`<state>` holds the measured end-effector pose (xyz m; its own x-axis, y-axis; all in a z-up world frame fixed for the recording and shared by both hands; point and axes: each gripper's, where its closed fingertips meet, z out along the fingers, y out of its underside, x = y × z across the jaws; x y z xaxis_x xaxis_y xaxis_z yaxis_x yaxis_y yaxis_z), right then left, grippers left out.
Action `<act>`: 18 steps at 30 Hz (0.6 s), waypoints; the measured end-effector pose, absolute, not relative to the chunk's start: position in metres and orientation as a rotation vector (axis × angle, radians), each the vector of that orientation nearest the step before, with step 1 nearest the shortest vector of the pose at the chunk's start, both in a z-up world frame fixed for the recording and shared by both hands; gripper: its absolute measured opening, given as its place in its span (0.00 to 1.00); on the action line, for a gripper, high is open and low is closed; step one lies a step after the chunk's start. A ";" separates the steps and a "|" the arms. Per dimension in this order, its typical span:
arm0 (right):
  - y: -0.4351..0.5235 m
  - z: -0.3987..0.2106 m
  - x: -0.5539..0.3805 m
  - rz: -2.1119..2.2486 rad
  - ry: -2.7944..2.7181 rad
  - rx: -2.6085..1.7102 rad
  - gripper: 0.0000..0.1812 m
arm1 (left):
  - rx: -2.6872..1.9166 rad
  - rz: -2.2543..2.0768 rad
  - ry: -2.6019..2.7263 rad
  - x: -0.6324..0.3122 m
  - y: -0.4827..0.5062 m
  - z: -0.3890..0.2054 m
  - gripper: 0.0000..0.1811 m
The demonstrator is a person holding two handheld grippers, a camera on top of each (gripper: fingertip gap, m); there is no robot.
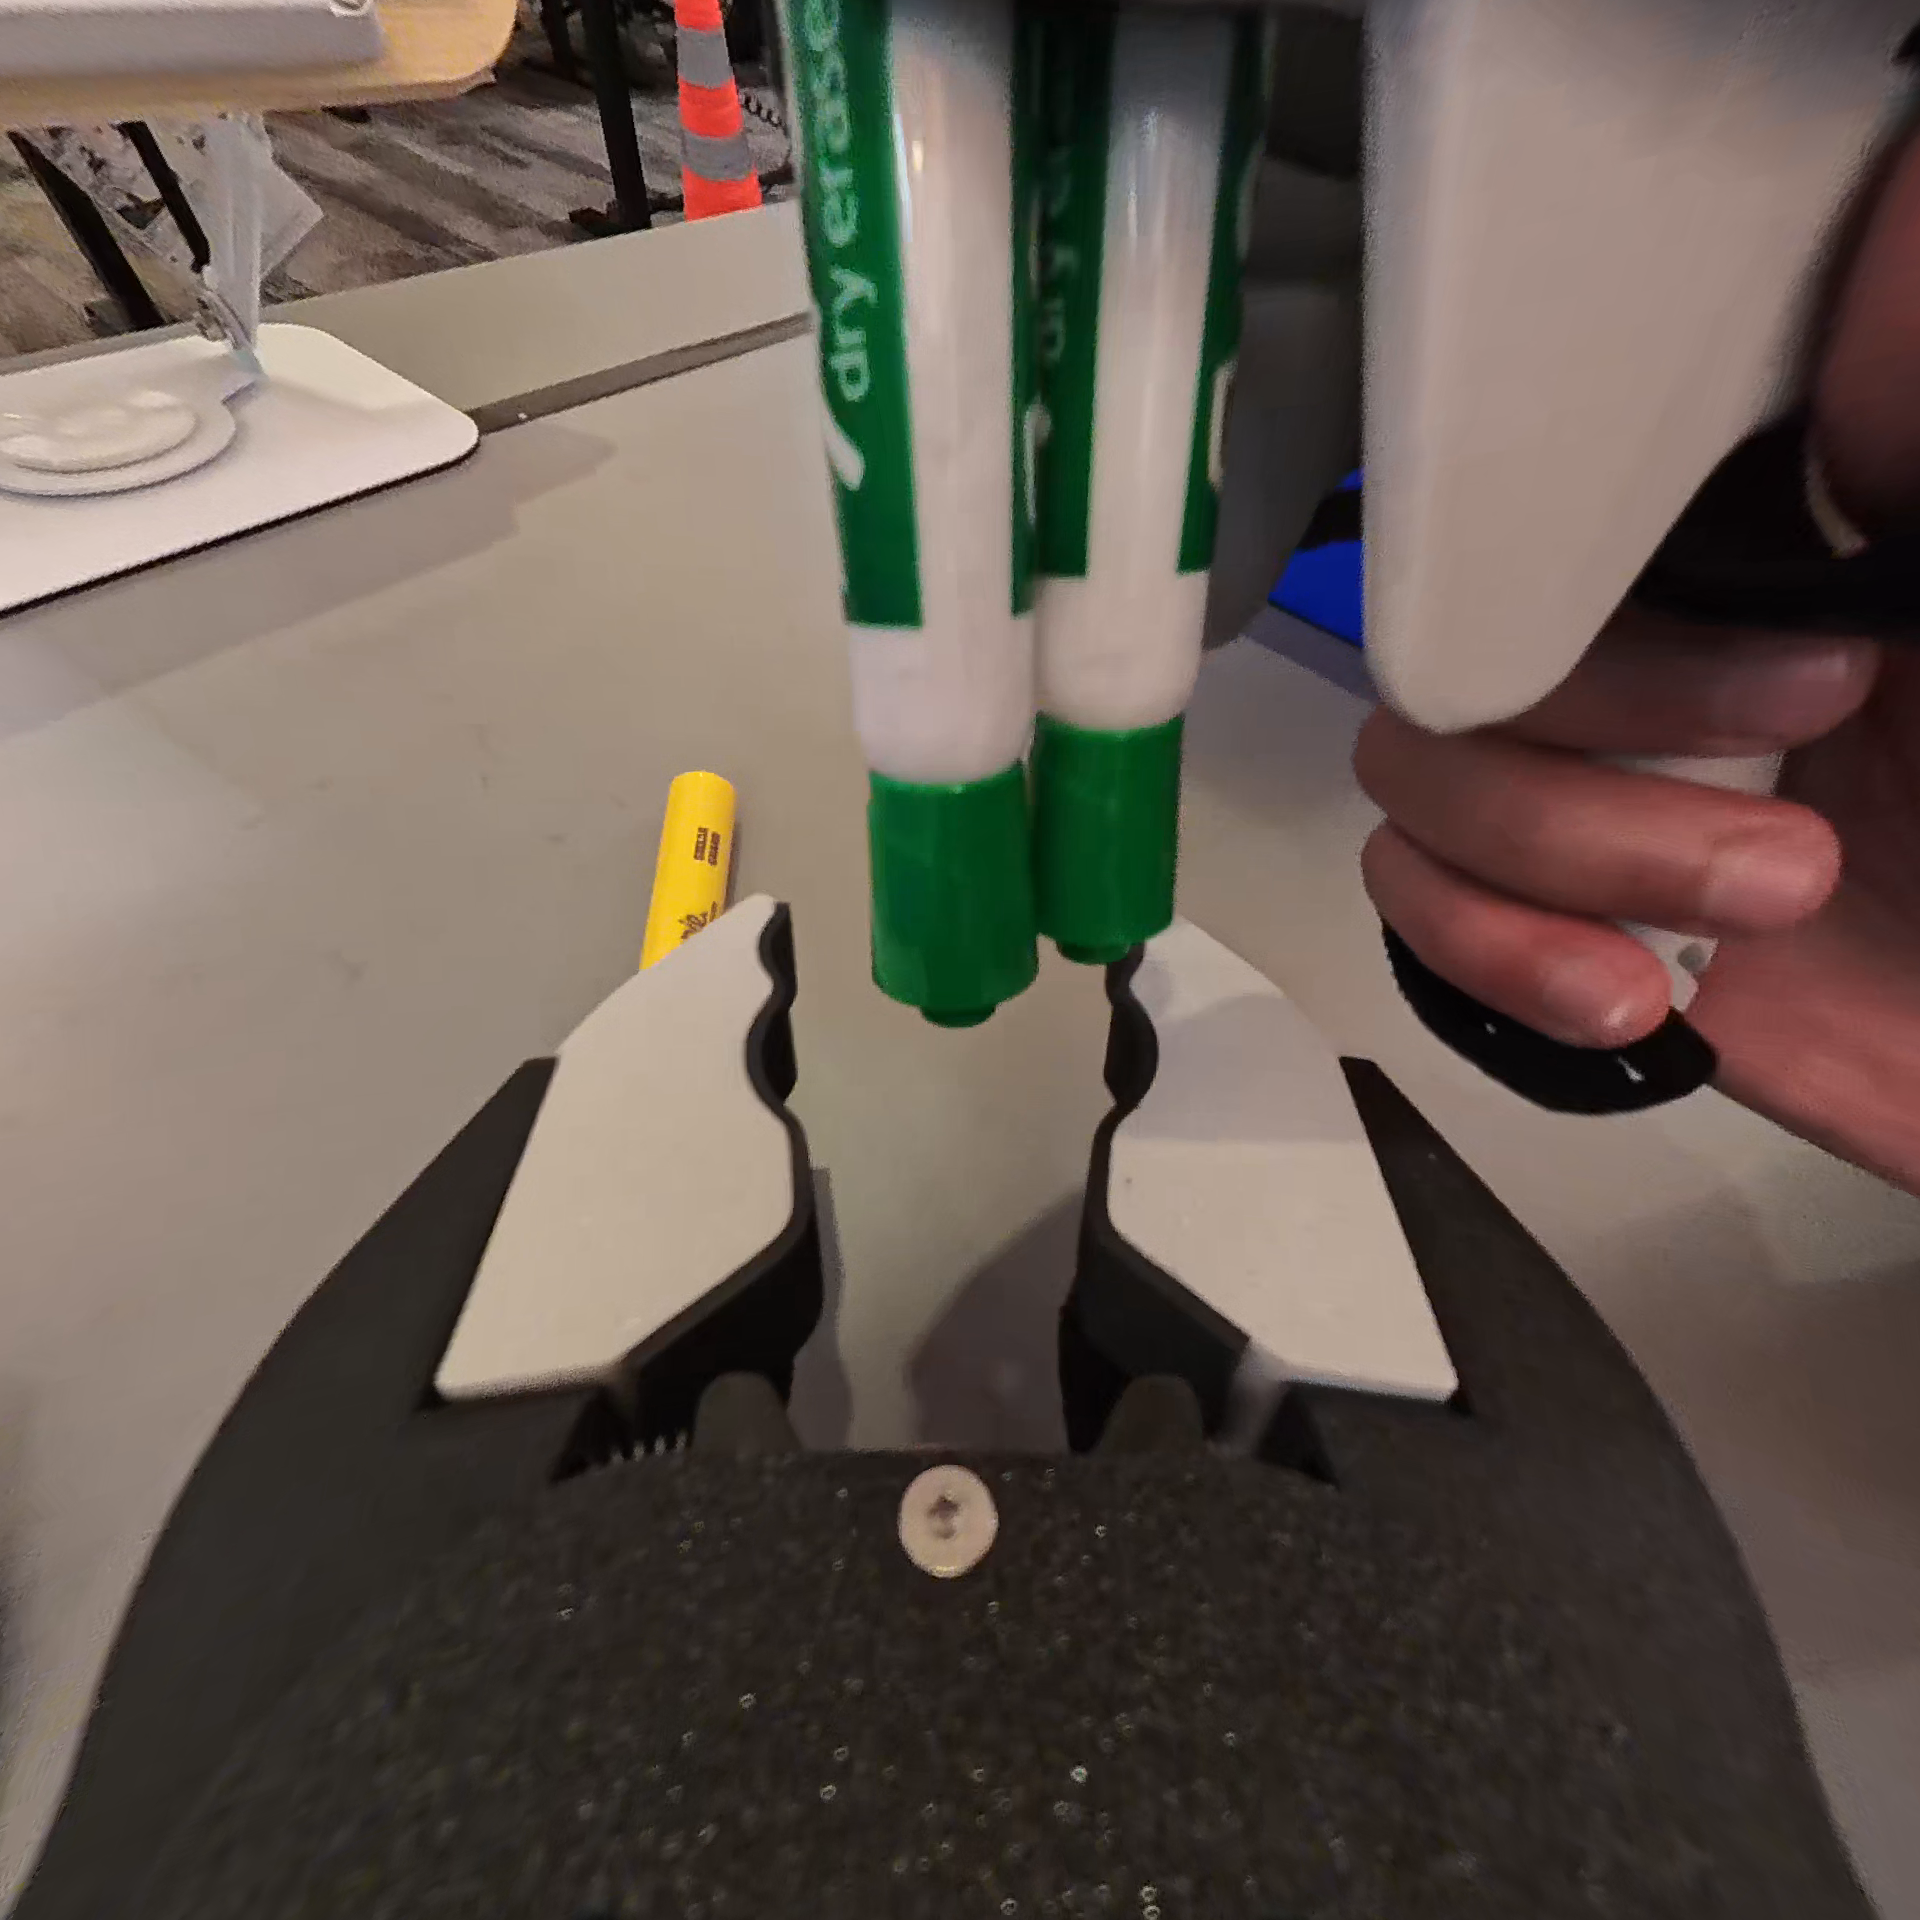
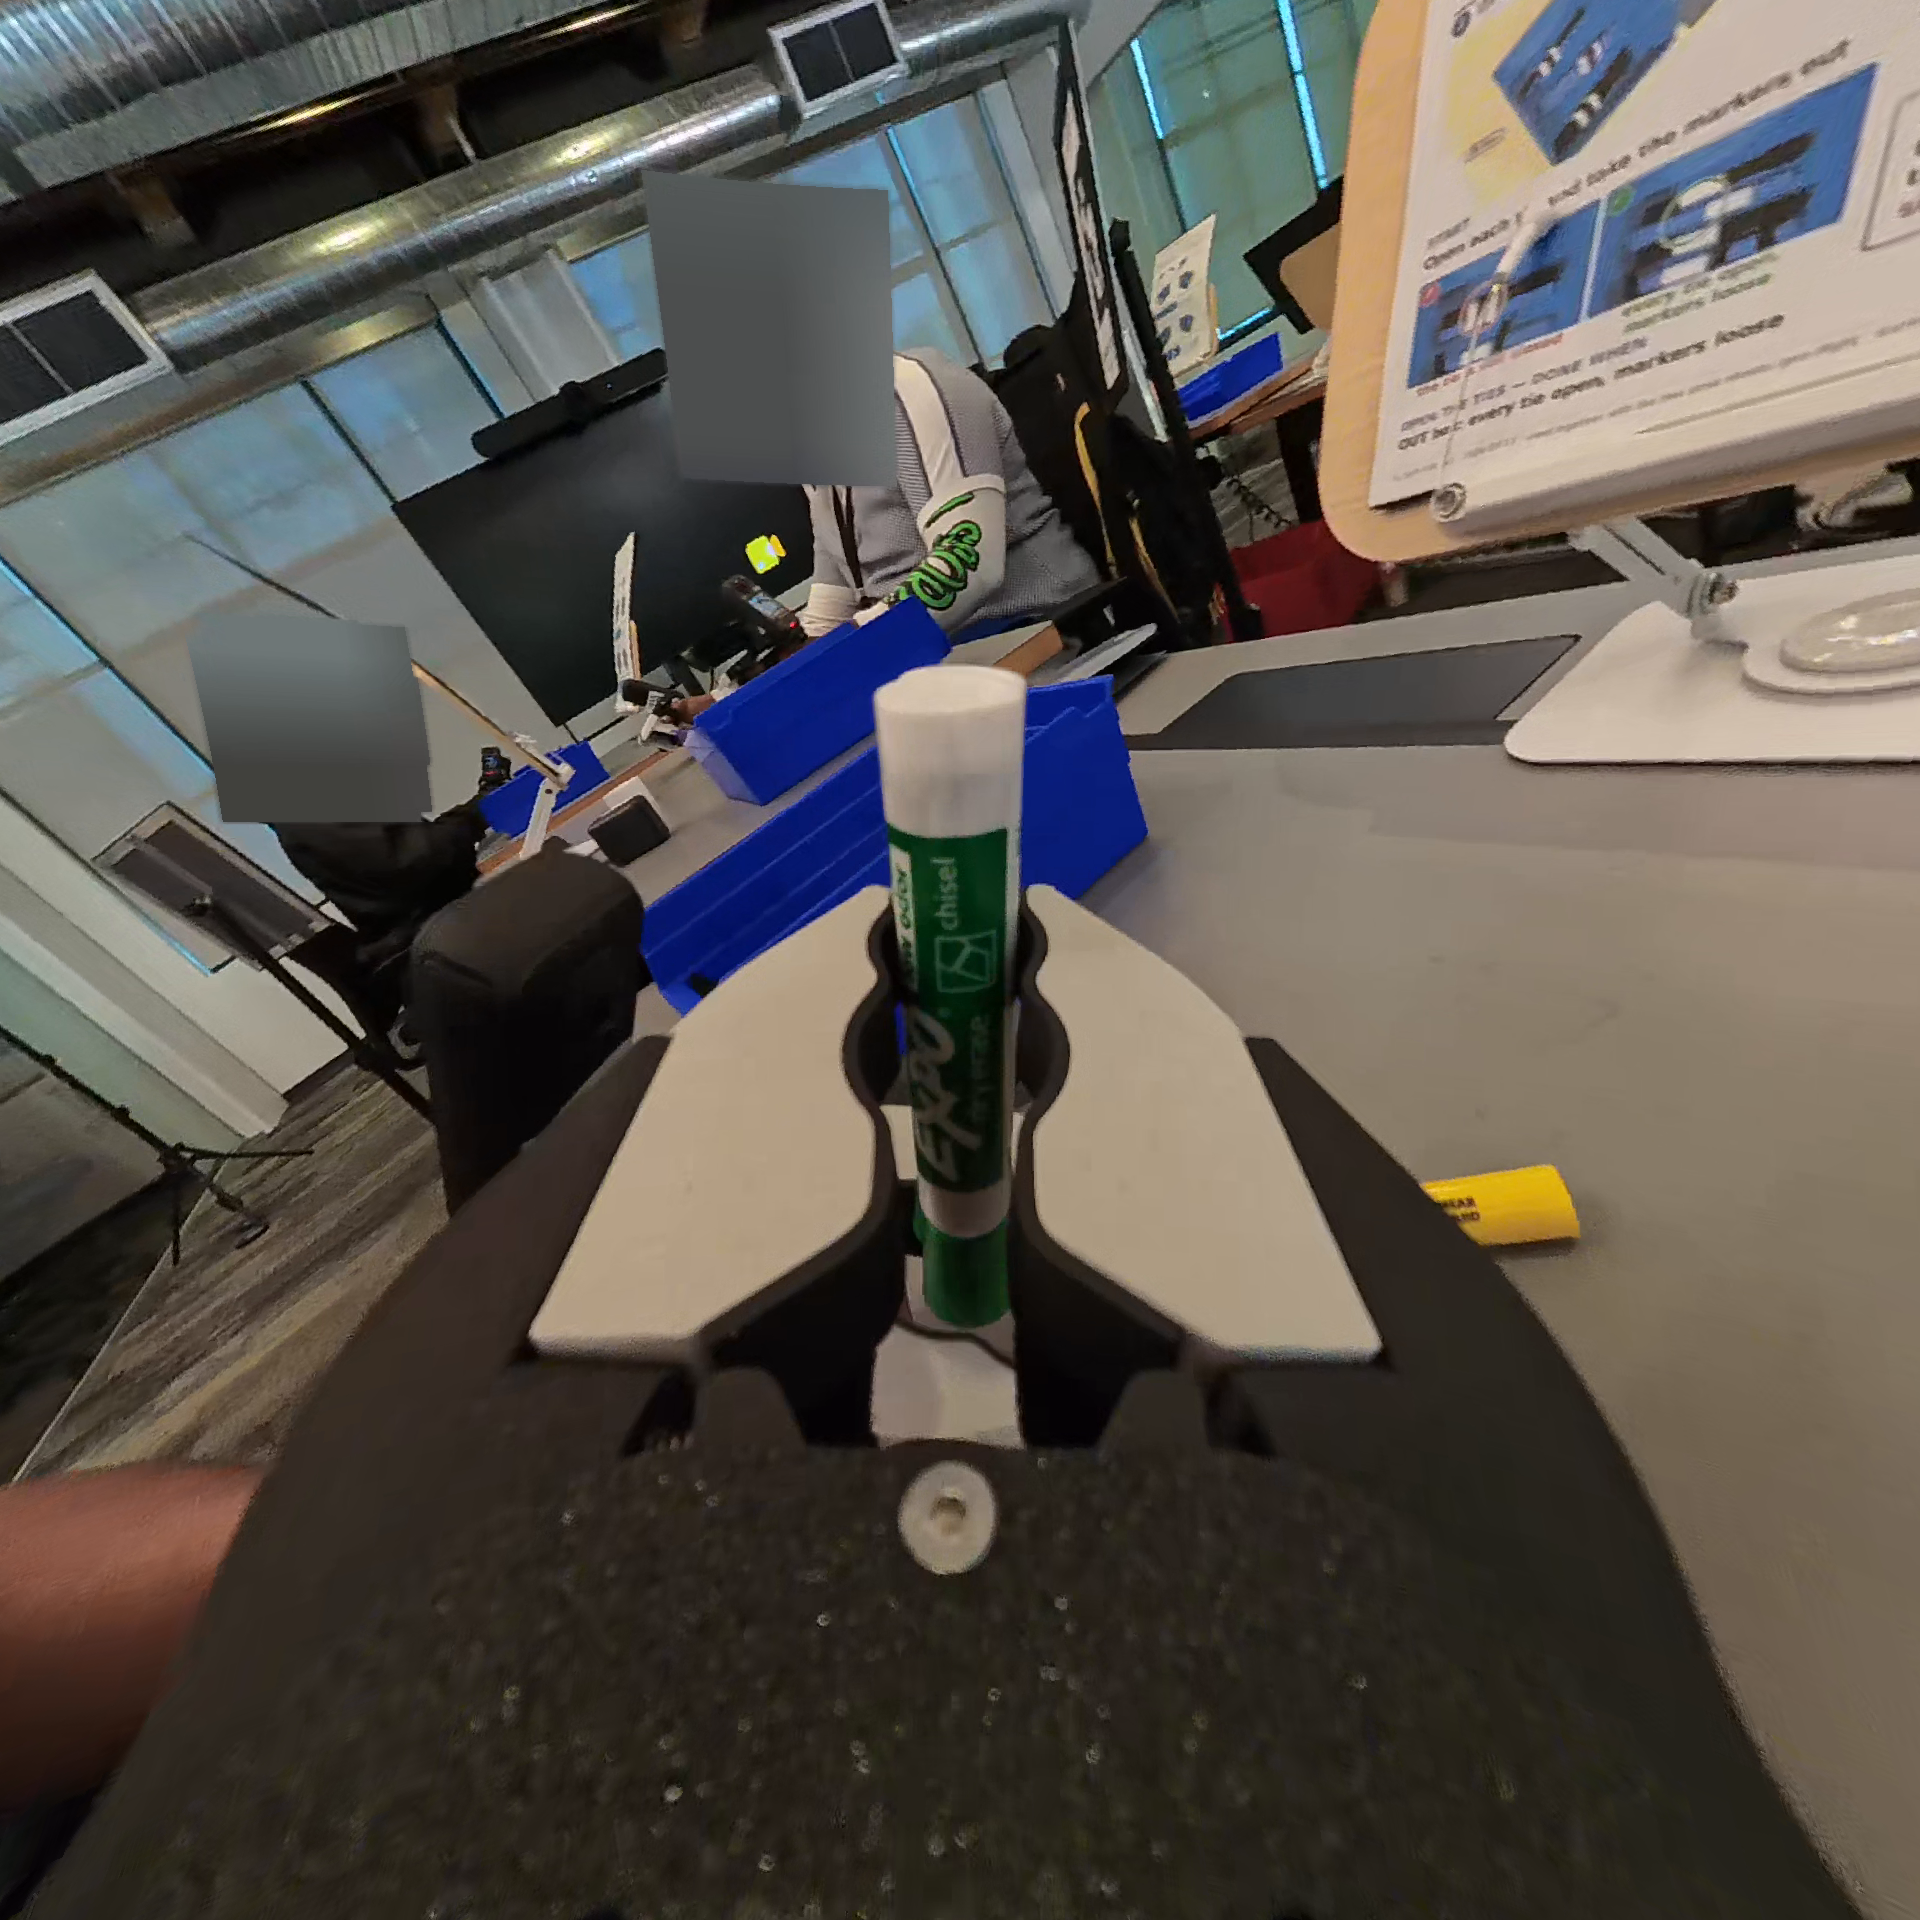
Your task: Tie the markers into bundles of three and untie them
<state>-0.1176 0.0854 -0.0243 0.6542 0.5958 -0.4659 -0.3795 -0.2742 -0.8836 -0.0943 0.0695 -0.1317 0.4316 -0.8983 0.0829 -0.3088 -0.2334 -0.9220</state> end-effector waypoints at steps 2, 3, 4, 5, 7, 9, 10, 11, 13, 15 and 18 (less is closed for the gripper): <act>0.086 -0.028 -0.117 0.959 -0.155 -1.604 0.10 | -1.747 -0.777 1.037 -0.094 0.072 -0.130 0.30; 0.086 -0.029 -0.116 0.954 -0.142 -1.601 0.10 | -1.747 -0.763 1.054 -0.093 0.072 -0.131 0.30; 0.086 -0.030 -0.116 0.949 -0.138 -1.602 0.10 | -1.755 -0.746 1.074 -0.092 0.072 -0.134 0.30; 0.086 -0.030 -0.117 0.954 -0.138 -1.601 0.10 | -1.754 -0.737 1.090 -0.091 0.072 -0.135 0.31; 0.086 -0.032 -0.117 0.949 -0.130 -1.606 0.10 | -1.750 -0.702 1.135 -0.089 0.070 -0.139 0.31; 0.086 -0.031 -0.117 0.955 -0.131 -1.607 0.10 | -1.722 -0.654 1.174 -0.089 0.068 -0.140 0.31; 0.087 -0.032 -0.116 0.954 -0.125 -1.609 0.10 | -1.714 -0.637 1.189 -0.089 0.067 -0.140 0.30; 0.087 -0.032 -0.116 0.954 -0.127 -1.611 0.10 | -1.712 -0.626 1.196 -0.089 0.066 -0.141 0.30; 0.087 -0.030 -0.115 0.950 -0.127 -1.606 0.10 | -1.719 -0.624 1.218 -0.088 0.063 -0.145 0.30; 0.087 -0.031 -0.117 0.954 -0.137 -1.617 0.10 | -1.729 -0.640 1.221 -0.087 0.061 -0.148 0.30; 0.089 -0.032 -0.116 0.932 -0.142 -1.618 0.10 | -1.731 -0.673 1.185 -0.087 0.062 -0.143 0.30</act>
